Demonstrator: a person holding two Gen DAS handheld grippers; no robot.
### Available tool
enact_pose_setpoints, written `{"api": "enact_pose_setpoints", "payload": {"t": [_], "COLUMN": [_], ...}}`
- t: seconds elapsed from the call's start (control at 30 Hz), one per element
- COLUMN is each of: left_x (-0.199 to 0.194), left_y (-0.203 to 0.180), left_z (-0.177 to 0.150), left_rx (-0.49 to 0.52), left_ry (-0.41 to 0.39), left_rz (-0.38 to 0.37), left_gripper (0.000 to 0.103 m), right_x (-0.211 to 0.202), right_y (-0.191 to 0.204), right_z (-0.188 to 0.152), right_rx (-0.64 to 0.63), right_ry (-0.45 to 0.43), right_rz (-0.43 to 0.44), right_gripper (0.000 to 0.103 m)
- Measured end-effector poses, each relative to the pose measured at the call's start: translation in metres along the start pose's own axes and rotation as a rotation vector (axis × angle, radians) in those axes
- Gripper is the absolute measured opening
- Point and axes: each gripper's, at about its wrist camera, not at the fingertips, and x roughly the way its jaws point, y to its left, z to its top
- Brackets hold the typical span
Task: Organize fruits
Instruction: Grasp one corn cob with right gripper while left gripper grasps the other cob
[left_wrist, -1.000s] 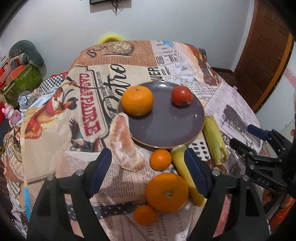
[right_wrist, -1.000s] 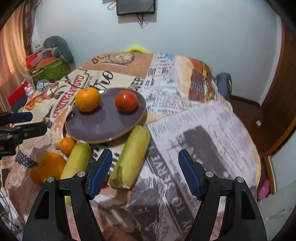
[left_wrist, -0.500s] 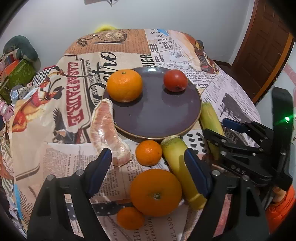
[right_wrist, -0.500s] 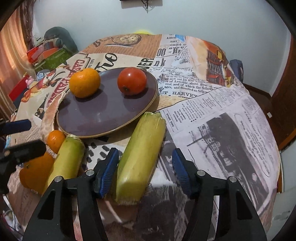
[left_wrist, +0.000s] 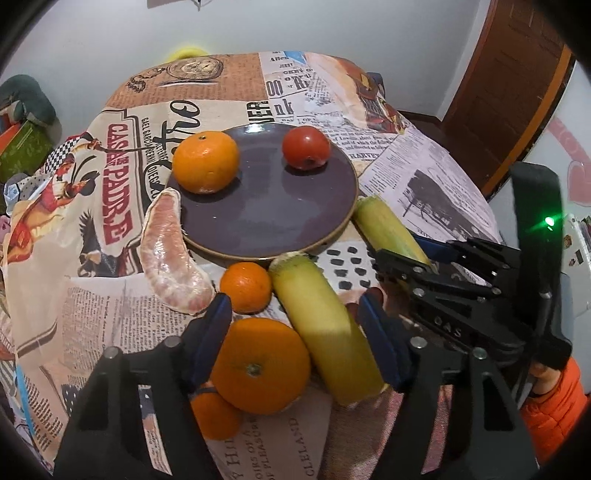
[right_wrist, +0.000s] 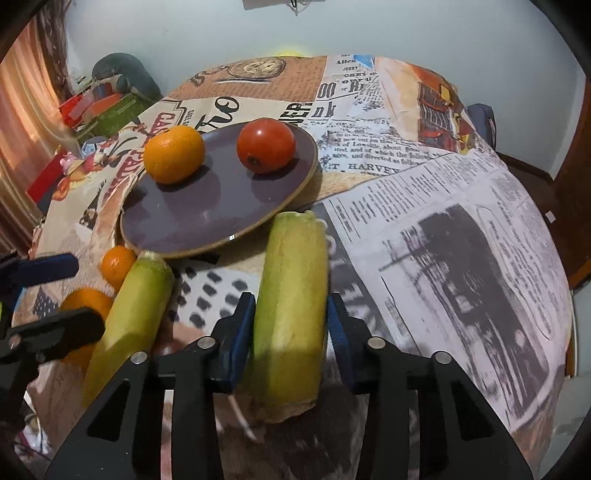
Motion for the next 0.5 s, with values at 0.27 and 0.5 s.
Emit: {"api": "enact_pose_setpoints", "payload": {"t": [0.27, 0.5], "left_x": [0.008, 0.016], "left_y": [-0.013, -0.031], "left_z": [0.0, 0.008], "left_rx": [0.006, 0.044], "left_ry": [0.023, 0.069], "left_rz": [0.032, 0.016], "left_gripper": [0.057, 0.05], "right_x": [-0.016, -0.023], "right_y": [0.0, -0.005], "right_z": [-0.023, -0.033], "right_rx": [-0.009, 0.009], "right_ry": [0.005, 0.004], "right_rz": [0.004, 0.022], "right_gripper": [0.034, 0.034]}}
